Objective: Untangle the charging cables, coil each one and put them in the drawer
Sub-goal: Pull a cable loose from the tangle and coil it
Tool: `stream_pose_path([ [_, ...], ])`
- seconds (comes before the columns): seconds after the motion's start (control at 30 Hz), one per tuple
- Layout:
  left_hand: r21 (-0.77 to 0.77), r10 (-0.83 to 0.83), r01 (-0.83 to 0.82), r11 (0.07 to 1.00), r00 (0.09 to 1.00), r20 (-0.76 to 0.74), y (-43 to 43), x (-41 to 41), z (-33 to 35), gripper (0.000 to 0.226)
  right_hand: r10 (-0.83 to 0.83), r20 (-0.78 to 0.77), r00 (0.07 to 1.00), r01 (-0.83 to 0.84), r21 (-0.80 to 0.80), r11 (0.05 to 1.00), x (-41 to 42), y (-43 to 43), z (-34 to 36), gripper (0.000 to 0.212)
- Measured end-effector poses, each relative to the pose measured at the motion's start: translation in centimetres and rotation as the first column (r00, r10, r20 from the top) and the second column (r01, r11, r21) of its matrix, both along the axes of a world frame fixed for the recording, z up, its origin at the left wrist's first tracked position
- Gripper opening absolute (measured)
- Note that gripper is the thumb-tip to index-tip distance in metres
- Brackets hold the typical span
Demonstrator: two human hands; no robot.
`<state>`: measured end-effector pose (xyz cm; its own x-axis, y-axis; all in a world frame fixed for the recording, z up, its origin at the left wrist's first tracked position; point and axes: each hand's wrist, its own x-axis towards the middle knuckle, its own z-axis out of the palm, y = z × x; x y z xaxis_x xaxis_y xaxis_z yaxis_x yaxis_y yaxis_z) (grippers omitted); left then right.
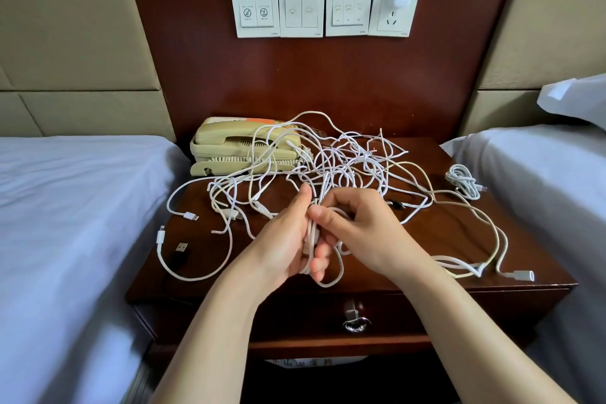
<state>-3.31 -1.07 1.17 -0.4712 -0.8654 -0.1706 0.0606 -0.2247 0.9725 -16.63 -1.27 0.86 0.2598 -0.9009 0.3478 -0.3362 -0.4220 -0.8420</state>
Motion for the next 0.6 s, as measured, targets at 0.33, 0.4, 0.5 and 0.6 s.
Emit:
stream_pose_path([
  [0.33,0.089,-0.143,0.147,0.985,0.988,-0.051,0.6,0.8,0.0,0.061,0.132,0.130,0.983,-0.145,0.090,0.985,-0.3,0.1,-0.2,0.029],
  [0.4,0.077,-0.151,0.157,0.985,0.985,-0.081,0.7,0.9,0.1,0.057,0.128,0.137,0.982,-0.141,0.088,0.986,-0.3,0.0,-0.4,0.033],
  [0.5,0.040,-0.145,0.151,0.988,0.982,-0.118,0.9,1.2,0.1,0.048,0.093,0.101,0.990,-0.102,0.083,0.991,-0.3,-0.3,-0.8,0.044],
  [0.6,-0.003,-0.107,0.108,0.994,0.981,-0.161,1.1,1.5,0.1,0.042,0.015,0.003,1.000,-0.015,0.017,1.000,0.1,-0.2,-1.6,0.039],
])
